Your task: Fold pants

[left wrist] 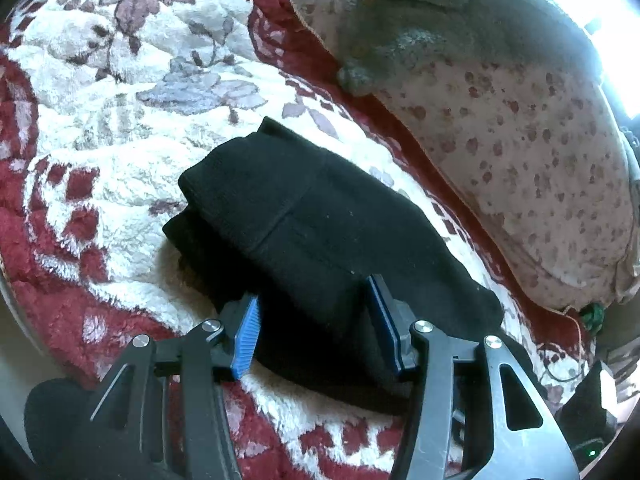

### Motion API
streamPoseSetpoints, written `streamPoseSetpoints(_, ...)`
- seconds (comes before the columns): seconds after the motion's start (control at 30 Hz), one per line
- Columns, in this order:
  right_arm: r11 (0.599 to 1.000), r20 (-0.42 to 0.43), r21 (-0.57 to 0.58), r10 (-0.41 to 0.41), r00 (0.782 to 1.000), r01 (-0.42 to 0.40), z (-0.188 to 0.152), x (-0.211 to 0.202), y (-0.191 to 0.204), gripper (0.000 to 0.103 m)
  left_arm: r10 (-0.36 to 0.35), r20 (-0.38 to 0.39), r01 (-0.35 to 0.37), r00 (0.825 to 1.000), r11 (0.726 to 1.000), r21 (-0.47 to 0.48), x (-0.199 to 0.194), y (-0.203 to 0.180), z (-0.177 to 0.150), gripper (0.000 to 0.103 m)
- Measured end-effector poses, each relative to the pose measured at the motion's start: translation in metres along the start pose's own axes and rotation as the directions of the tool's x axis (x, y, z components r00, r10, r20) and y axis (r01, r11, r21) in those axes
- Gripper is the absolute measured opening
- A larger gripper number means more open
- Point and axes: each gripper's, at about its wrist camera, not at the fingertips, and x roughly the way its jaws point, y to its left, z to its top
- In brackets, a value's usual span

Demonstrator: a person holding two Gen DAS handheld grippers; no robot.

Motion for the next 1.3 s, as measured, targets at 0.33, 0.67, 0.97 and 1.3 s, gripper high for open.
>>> streamPoseSetpoints(0.33,0.981,0.009,0.129,0.142,0.990,-0.142,0.003,-0.008,-0.008,0.006,0.032,0.093,-0.038,0.995,0.998,0.058,-0.027,0.003,-0.005,0.010)
streamPoseSetpoints(0.67,0.979,0.045,0.183,0.080,0.996,-0.086,-0.004,-0.018,-0.009,0.033,0.065,0.093,-0.068,0.994,0.997,0.032,-0.028,0.008,-0.010,0.010)
streamPoseSetpoints(0.97,0.989,0.026,0.148,0.004,1.000,-0.008,-0.010,-0.023,-0.004,0.044,0.042,0.049,-0.043,0.998,0.999,0.018,-0.024,0.005,-0.015,0.033)
streamPoseSetpoints(1.3,0.975,0.034,-0.099,-0.198,0.980,0.201,-0.012,0.000,0.019,0.043,0.065,0.041,-0.067,0.997,0.997,0.039,-0.002,-0.004,-0.002,0.033)
